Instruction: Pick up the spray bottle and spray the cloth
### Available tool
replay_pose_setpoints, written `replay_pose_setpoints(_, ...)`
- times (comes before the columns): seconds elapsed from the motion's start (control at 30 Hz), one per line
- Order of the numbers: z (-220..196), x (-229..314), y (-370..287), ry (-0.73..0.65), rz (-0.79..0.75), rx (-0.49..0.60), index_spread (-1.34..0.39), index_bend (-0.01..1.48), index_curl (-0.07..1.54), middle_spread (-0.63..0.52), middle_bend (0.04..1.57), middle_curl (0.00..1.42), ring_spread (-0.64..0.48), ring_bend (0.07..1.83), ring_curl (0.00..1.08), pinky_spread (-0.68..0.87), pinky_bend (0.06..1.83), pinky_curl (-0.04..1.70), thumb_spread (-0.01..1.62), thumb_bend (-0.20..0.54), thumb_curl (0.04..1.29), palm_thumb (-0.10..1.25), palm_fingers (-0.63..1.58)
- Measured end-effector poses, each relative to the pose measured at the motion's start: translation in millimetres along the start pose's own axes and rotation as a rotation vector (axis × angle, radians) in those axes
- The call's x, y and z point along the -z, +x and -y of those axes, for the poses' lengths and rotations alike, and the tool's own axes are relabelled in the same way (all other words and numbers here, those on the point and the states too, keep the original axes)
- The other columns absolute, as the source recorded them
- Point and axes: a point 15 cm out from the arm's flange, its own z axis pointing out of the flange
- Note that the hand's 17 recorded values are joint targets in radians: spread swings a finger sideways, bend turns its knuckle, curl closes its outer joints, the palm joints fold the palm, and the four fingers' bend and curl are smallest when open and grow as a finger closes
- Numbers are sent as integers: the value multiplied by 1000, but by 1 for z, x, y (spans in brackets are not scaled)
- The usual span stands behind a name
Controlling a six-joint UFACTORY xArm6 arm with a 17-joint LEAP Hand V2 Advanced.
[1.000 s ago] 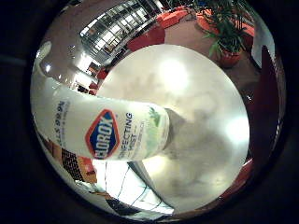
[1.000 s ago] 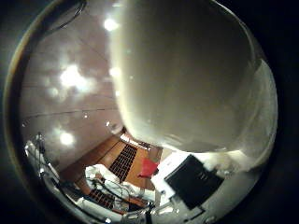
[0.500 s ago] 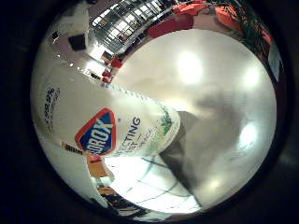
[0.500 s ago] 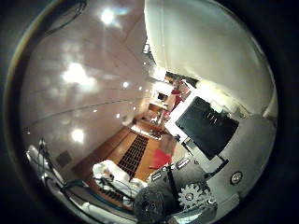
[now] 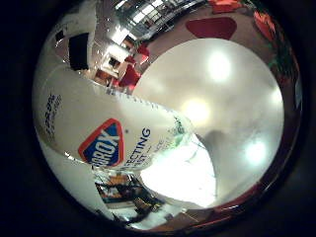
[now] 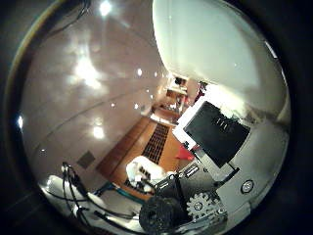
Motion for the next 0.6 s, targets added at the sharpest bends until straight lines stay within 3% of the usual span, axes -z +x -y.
replay_pose_setpoints(0.2,-22,-26,-41,-279,-52,39,-176,1225,762,-103,1408,717,-209,1386,739,-159,1092,1329,757,-19,822,1050,1118)
replay_pose_setpoints(0.6,-89,-77,-70,-899,-382,94,-184,1224,755,-102,1421,699,-211,1370,754,-154,1038,1426,740,-17,851,1031,1126)
